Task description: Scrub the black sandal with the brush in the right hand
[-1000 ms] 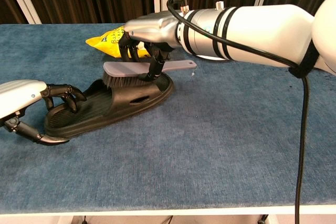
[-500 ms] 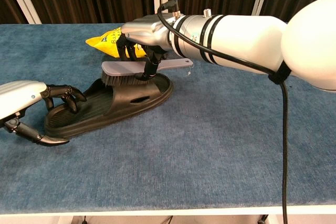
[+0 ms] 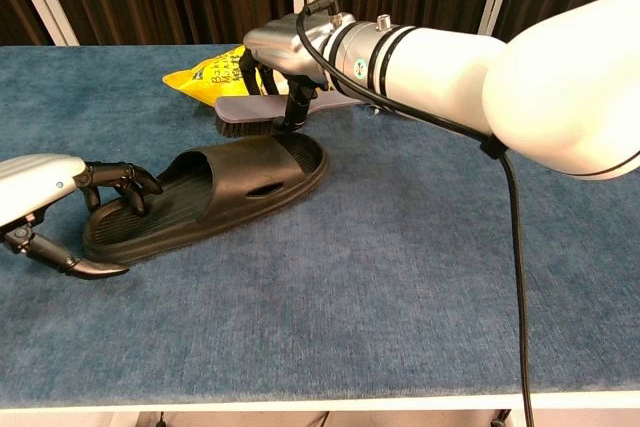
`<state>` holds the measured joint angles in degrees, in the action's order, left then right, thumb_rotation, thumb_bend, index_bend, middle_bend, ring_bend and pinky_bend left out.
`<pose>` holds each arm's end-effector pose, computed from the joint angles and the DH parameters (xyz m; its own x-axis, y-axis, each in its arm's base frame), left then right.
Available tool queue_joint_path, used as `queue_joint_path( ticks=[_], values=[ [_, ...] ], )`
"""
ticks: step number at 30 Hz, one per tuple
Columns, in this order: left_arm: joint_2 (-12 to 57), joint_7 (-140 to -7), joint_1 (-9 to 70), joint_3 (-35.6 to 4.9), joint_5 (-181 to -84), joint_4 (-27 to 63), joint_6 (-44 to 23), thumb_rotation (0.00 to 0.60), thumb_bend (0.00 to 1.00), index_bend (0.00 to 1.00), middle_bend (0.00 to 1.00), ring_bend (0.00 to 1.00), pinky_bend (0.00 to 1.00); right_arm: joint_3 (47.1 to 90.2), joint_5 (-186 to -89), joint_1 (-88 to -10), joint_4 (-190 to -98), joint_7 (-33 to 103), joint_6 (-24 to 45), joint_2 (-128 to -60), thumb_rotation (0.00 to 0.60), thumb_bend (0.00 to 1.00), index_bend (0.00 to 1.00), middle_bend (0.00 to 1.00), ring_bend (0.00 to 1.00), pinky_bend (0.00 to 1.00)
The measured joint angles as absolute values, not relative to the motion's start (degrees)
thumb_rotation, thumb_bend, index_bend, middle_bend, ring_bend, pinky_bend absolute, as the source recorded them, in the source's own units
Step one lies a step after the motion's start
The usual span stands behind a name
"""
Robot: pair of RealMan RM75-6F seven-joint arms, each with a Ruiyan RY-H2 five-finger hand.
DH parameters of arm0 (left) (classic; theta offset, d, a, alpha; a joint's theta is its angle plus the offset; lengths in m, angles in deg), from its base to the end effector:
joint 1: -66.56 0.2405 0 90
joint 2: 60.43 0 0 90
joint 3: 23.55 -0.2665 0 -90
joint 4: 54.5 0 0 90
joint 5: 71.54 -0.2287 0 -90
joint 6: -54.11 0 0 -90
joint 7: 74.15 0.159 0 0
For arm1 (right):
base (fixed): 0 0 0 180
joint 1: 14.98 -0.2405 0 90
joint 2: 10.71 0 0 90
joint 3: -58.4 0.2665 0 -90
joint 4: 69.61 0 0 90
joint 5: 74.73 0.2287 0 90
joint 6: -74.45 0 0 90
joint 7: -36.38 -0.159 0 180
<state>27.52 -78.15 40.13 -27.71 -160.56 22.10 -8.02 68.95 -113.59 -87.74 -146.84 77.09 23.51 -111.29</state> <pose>-0.2603 0.2621 -0.0508 0.3769 0.4016 0.8347 0.8915 -0.4017 -0.2093 0.0142 -0.3962 -0.1145 0.6695 -0.1718 0.7227 -0.6552 -0.5950 0.4655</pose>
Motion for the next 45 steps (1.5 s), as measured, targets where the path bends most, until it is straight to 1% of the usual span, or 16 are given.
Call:
queue_joint_path(
  ticks=[5, 8, 13, 16, 18, 22, 24, 27, 30, 35, 41, 45],
  values=[
    [27.5, -77.8, 40.1, -27.7, -160.6, 22.4, -8.1, 0.399, 0.16, 0.24, 0.36, 0.31, 0.42, 69.0, -114.8, -86.7, -149.6, 77.1, 21.8, -109.5, 0.600, 0.50, 1.00, 0.76, 0.66, 0.66],
    [27.5, -77.6, 40.1, -27.5, -160.7, 22.7, -8.2, 0.397, 0.16, 0.24, 0.36, 0.31, 0.42, 68.8, -116.5, -85.4, -153.5, 76.7, 20.4, -107.0, 0.600, 0.50, 1.00, 0.76, 0.66, 0.66],
    [26.8, -78.0, 40.0, -27.4, -161.5, 24.6, -9.2, 0.398, 0.16, 0.24, 0.36, 0.31, 0.42, 66.8, -121.0, -81.4, -163.3, 75.8, 17.1, -99.3, 0.600, 0.50, 1.00, 0.76, 0.66, 0.66],
    [26.0, -78.0, 40.1, -27.2, -162.6, 26.2, -11.2, 0.397, 0.16, 0.24, 0.36, 0.31, 0.42, 64.1, -124.6, -77.4, -168.7, 75.4, 13.9, -93.8, 0.600, 0.50, 1.00, 0.76, 0.66, 0.66],
    [25.3, -77.4, 40.3, -26.8, -163.0, 27.2, -12.7, 0.397, 0.16, 0.24, 0.36, 0.31, 0.42, 61.4, -127.0, -74.4, -171.2, 75.2, 11.8, -90.7, 0.600, 0.50, 1.00, 0.76, 0.66, 0.66],
    [23.7, -75.0, 41.2, -25.7, -163.0, 29.3, -15.8, 0.397, 0.16, 0.25, 0.34, 0.31, 0.41, 56.1, -130.9, -69.1, -173.4, 75.1, 8.8, -87.9, 0.600, 0.50, 1.00, 0.76, 0.66, 0.66],
    [23.2, -74.5, 41.7, -25.2, -163.0, 29.8, -17.3, 0.397, 0.16, 0.25, 0.31, 0.30, 0.41, 53.6, -132.9, -66.3, -173.4, 75.1, 7.4, -87.5, 0.600, 0.50, 1.00, 0.76, 0.66, 0.66],
    [22.6, -73.6, 42.9, -24.4, -162.9, 30.1, -20.3, 0.390, 0.16, 0.25, 0.28, 0.27, 0.40, 50.9, -135.4, -62.8, -172.1, 74.7, 6.1, -87.8, 0.600, 0.50, 1.00, 0.76, 0.66, 0.66],
    [22.3, -72.5, 44.3, -23.4, -162.4, 30.1, -23.2, 0.382, 0.15, 0.24, 0.26, 0.25, 0.37, 49.9, -136.7, -60.6, -169.6, 73.7, 5.8, -89.2, 0.600, 0.50, 1.00, 0.76, 0.66, 0.66],
    [21.7, -70.6, 46.1, -22.2, -160.4, 30.1, -24.8, 0.372, 0.14, 0.24, 0.26, 0.24, 0.35, 50.1, -138.1, -58.6, -165.0, 72.2, 6.9, -92.0, 0.600, 0.50, 1.00, 0.76, 0.66, 0.66],
    [21.6, -71.5, 46.6, -22.0, -159.7, 29.5, -24.6, 0.374, 0.14, 0.24, 0.26, 0.24, 0.35, 51.9, -138.4, -57.3, -160.4, 72.8, 9.0, -95.7, 0.600, 0.50, 1.00, 0.76, 0.66, 0.66],
    [21.7, -72.3, 46.6, -22.0, -159.7, 28.9, -24.1, 0.373, 0.14, 0.24, 0.26, 0.24, 0.35, 53.3, -137.7, -56.7, -159.1, 74.3, 9.9, -97.0, 0.600, 0.48, 0.96, 0.76, 0.66, 0.64]
  ],
)
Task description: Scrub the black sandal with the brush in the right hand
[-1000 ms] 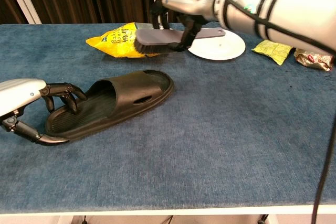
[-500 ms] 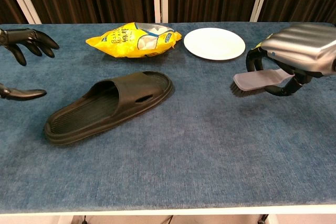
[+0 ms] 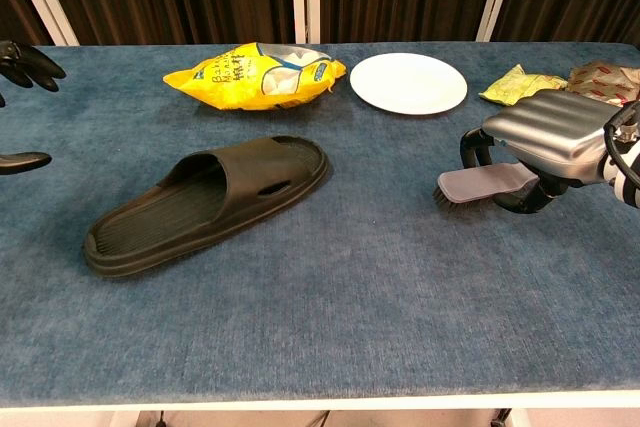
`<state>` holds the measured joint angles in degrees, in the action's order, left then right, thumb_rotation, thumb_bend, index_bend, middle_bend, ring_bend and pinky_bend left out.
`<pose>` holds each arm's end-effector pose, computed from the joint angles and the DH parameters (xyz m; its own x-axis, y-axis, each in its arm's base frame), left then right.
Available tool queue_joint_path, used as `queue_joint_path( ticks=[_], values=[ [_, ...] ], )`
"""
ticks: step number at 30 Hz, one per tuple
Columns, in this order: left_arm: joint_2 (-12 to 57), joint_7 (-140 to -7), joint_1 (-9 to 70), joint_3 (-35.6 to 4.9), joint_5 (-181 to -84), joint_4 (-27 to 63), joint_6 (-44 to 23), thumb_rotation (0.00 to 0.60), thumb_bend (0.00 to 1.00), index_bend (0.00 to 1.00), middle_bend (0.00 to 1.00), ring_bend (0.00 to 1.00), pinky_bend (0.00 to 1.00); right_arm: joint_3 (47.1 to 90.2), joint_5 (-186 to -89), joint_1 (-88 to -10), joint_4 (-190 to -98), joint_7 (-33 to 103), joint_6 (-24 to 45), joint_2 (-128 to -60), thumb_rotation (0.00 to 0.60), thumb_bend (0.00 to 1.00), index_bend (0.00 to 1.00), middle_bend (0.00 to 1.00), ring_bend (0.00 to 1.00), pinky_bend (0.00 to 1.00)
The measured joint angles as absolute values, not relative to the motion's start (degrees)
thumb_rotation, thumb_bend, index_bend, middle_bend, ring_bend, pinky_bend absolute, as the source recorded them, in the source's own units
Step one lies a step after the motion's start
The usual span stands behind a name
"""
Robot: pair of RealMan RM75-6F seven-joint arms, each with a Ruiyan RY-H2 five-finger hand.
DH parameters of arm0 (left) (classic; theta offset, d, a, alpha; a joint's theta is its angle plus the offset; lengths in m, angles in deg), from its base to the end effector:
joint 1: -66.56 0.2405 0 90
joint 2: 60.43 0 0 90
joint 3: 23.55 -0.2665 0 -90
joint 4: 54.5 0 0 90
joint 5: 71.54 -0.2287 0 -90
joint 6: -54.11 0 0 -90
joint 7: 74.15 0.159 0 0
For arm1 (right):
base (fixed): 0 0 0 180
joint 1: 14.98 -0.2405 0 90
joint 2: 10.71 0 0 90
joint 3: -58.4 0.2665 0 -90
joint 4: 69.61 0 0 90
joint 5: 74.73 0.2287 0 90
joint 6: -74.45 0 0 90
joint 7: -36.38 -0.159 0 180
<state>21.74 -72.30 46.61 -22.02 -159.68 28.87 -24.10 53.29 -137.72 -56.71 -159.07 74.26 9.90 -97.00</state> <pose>-0.2581 0.2665 0.0294 0.3148 0.0764 0.9461 0.9123 -0.2995 -0.2794 -0.1967 -0.3108 -0.0438 0.7565 -0.1853 0.6272 -0.6299 -0.4643 0.6226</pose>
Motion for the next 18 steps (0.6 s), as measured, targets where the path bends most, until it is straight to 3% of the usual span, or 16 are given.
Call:
queue_joint_path(
  ticks=[3, 10, 18],
  values=[
    [21.7, -72.8, 46.7, -22.0, -159.7, 28.6, -24.0, 0.375, 0.14, 0.24, 0.26, 0.24, 0.35, 53.9, -137.1, -56.5, -159.0, 75.3, 10.8, -97.2, 0.600, 0.41, 0.87, 0.72, 0.63, 0.58],
    [21.9, -73.9, 46.8, -22.1, -159.9, 27.9, -23.7, 0.376, 0.14, 0.24, 0.26, 0.24, 0.35, 54.7, -135.0, -56.5, -160.1, 77.0, 14.0, -96.7, 0.600, 0.32, 0.58, 0.53, 0.43, 0.40],
    [21.7, -74.0, 46.9, -22.0, -160.2, 28.2, -23.7, 0.374, 0.14, 0.24, 0.26, 0.24, 0.35, 55.5, -135.4, -56.2, -161.3, 76.7, 15.3, -95.6, 0.600, 0.25, 0.46, 0.42, 0.30, 0.27]
  ],
)
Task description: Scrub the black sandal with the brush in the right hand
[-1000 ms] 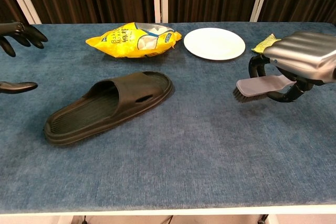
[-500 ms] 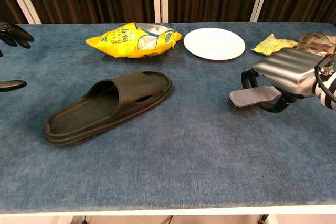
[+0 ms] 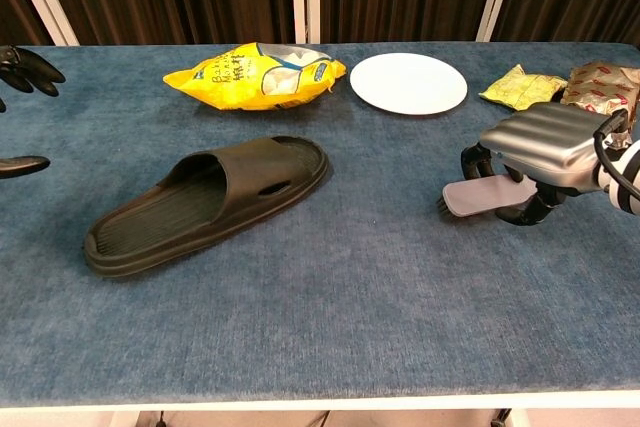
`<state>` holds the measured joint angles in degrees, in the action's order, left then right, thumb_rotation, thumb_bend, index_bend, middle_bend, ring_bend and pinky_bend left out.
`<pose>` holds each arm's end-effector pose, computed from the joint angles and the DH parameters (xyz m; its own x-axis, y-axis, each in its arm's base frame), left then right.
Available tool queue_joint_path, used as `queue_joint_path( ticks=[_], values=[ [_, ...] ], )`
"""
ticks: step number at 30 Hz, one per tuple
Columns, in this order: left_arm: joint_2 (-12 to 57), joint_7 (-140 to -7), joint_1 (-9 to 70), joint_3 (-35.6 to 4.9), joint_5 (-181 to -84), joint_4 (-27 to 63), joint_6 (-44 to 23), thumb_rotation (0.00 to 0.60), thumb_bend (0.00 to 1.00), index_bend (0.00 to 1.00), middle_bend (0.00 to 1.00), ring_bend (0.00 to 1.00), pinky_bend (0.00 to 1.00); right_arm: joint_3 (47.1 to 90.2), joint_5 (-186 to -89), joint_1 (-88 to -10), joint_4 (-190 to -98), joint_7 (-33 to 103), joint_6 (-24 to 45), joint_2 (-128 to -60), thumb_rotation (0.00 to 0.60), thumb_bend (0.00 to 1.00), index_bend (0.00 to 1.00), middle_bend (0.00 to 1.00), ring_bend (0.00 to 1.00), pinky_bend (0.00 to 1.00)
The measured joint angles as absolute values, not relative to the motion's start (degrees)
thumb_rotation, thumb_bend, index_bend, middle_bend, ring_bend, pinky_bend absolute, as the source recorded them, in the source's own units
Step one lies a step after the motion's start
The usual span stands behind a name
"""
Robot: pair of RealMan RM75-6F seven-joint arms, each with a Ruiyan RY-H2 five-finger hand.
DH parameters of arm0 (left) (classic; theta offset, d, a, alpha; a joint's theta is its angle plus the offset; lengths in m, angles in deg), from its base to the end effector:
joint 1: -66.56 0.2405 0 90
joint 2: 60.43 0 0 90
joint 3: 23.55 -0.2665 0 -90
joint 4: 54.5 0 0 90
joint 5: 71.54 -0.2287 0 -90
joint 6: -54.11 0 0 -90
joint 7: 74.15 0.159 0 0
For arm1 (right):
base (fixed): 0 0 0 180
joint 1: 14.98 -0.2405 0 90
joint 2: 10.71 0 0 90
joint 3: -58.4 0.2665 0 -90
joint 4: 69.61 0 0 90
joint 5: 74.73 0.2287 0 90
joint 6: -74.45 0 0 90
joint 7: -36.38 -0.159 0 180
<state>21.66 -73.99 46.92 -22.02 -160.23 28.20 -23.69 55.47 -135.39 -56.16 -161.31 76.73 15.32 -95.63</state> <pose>-0.2616 0.2656 0.0292 0.3026 0.0888 0.9490 0.9167 -0.2998 -0.2643 -0.1965 -0.3085 -0.0474 0.7620 -0.2518 0.5966 -0.6338 -0.4793 0.6071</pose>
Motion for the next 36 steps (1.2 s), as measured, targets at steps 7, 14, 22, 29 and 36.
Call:
queue_joint_path(
  ticks=[7, 14, 22, 29, 36],
  values=[
    [21.5, -73.9, 46.9, -21.8, -160.4, 28.7, -23.6, 0.376, 0.14, 0.24, 0.26, 0.24, 0.35, 56.0, -136.9, -55.4, -162.3, 75.0, 15.2, -94.4, 0.600, 0.21, 0.29, 0.31, 0.18, 0.18],
    [21.2, -73.6, 46.9, -21.7, -160.4, 29.3, -23.6, 0.375, 0.14, 0.24, 0.26, 0.24, 0.35, 56.3, -140.5, -53.9, -164.1, 72.4, 13.3, -92.3, 0.600, 0.21, 0.18, 0.21, 0.08, 0.12],
    [20.8, -72.9, 47.8, -21.4, -160.7, 30.0, -25.6, 0.373, 0.14, 0.24, 0.26, 0.24, 0.35, 55.4, -147.6, -48.4, -167.4, 68.9, 2.9, -88.4, 0.600, 0.18, 0.00, 0.00, 0.00, 0.00],
    [20.5, -70.9, 49.8, -21.6, -160.5, 30.5, -28.0, 0.374, 0.14, 0.24, 0.26, 0.24, 0.34, 54.0, -151.2, -35.7, -167.8, 59.1, -14.2, -85.5, 0.600, 0.16, 0.00, 0.00, 0.00, 0.00],
    [19.6, -66.0, 52.2, -21.6, -158.4, 31.0, -29.9, 0.315, 0.14, 0.23, 0.26, 0.22, 0.32, 53.9, -151.1, -24.9, -162.7, 43.7, -20.3, -84.1, 0.600, 0.16, 0.00, 0.00, 0.00, 0.00]
  ],
)
